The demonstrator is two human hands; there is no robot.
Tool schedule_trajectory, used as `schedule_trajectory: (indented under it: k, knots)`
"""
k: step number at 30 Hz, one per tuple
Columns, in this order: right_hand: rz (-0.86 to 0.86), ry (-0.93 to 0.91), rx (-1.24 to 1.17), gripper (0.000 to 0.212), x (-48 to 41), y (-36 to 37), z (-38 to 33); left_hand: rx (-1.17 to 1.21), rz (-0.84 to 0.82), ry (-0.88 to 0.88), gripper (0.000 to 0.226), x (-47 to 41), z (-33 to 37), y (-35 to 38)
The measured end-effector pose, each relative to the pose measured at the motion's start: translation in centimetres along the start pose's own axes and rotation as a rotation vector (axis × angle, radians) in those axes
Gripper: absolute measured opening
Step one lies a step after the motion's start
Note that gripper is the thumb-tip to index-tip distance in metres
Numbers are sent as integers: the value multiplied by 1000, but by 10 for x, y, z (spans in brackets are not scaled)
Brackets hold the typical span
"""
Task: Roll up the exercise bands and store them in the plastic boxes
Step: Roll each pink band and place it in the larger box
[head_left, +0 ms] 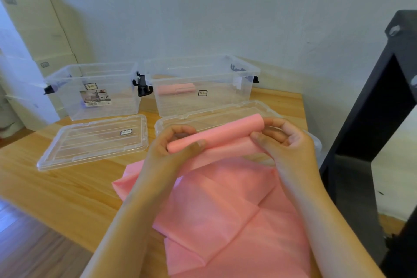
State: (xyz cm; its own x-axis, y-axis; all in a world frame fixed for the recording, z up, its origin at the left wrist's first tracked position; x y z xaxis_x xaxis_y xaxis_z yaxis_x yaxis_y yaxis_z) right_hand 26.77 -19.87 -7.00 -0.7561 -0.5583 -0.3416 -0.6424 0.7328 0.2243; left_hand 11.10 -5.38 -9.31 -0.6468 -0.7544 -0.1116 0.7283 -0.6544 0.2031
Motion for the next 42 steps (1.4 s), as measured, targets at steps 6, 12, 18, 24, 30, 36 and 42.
schedule_trajectory:
  k: [6,12,18,24,30,36,42]
  knots:
    - [-21,-18,6,24,-2,1,-2,9,-24,-16,38,1,0,0]
    - [-72,-3,4,22,-3,-1,1,-9,-22,9,34,0,3,0]
    - [-152,2,-35,22,-3,2,1,3,-52,-7,33,0,2,-1]
    - [-143,-42,41,26,-4,3,-1,-1,-68,-37,24,1,2,-2]
    - [-137,-68,89,29,-4,1,-5,47,-40,-67,27,1,1,-5]
    - [-154,-96,131,30,-4,1,-8,25,-55,-84,27,1,0,-6]
    - [-178,-100,144,29,-4,1,-8,-12,-48,-65,34,2,1,-7]
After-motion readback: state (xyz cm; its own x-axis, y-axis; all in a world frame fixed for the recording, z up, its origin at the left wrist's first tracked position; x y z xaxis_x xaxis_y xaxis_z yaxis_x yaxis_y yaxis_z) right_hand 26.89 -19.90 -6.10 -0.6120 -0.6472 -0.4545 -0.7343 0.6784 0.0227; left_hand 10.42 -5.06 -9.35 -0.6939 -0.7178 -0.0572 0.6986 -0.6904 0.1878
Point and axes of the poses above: each hand's wrist, its own x-axis away from the middle knuckle, its own y-axis out of the palm, z = x × y, the point moved 8 cm from there along -x, towards the middle knuckle, and after that the axes turned 3 degrees about -y, right-handed, at the moved point
